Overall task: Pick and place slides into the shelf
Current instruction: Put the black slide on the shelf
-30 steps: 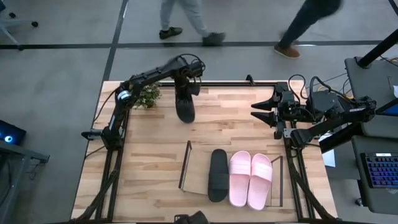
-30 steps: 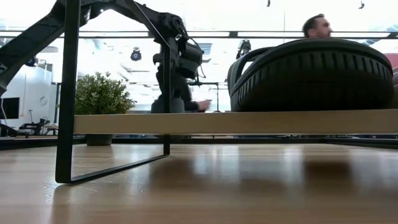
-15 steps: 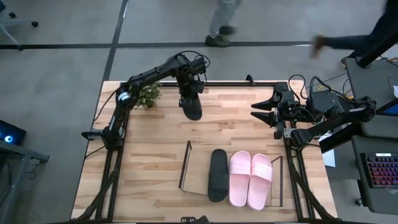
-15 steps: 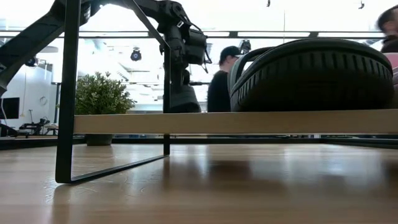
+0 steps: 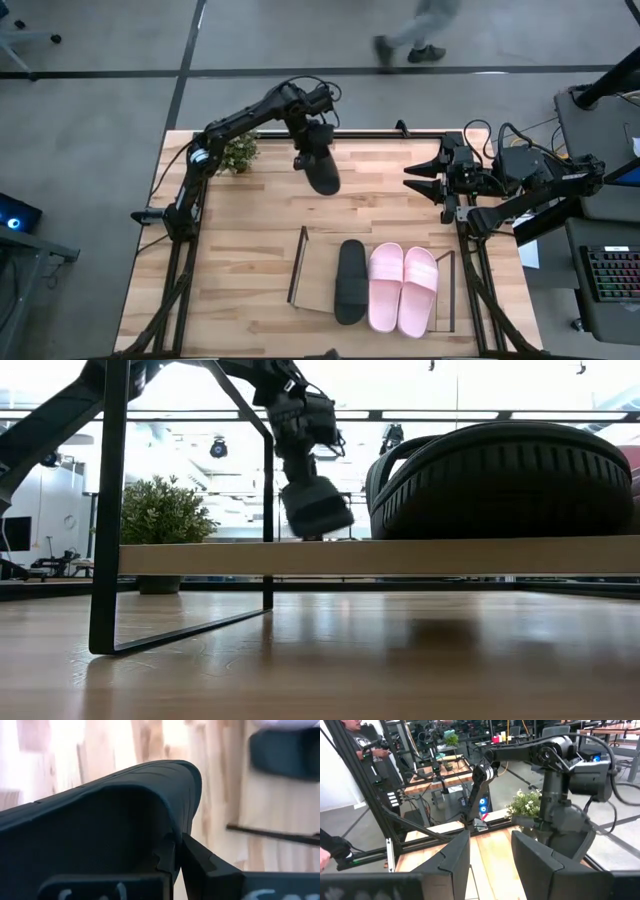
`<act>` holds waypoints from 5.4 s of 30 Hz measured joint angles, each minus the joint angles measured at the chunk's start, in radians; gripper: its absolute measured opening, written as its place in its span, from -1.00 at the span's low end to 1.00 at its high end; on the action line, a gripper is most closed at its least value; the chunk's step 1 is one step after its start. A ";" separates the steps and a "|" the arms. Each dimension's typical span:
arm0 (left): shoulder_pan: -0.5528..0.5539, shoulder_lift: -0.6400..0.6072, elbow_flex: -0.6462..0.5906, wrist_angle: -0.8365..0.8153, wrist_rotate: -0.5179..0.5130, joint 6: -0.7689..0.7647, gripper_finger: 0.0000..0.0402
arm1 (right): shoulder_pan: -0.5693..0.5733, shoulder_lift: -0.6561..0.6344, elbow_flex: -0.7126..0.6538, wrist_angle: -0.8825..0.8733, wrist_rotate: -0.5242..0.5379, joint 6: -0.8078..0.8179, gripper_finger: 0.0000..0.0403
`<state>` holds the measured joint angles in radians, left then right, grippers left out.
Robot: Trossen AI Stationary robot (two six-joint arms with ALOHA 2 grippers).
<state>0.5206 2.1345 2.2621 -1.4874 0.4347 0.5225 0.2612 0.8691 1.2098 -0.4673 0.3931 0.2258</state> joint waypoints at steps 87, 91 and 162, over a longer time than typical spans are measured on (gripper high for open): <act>-0.510 -0.001 0.055 -0.021 0.312 -0.043 -1.00 | 0.000 0.000 0.000 0.000 0.000 0.028 -0.32; -0.514 0.002 -0.023 -0.022 0.307 -0.041 -1.00 | 0.000 0.000 0.000 -0.001 0.000 0.028 -0.32; -0.572 0.069 -0.429 0.384 0.472 -0.178 -0.97 | 0.000 -0.001 0.000 -0.008 0.000 0.002 -0.32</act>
<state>-0.0517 2.2036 1.8335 -1.1033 0.9065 0.3444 0.2614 0.8680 1.2095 -0.4751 0.3931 0.2276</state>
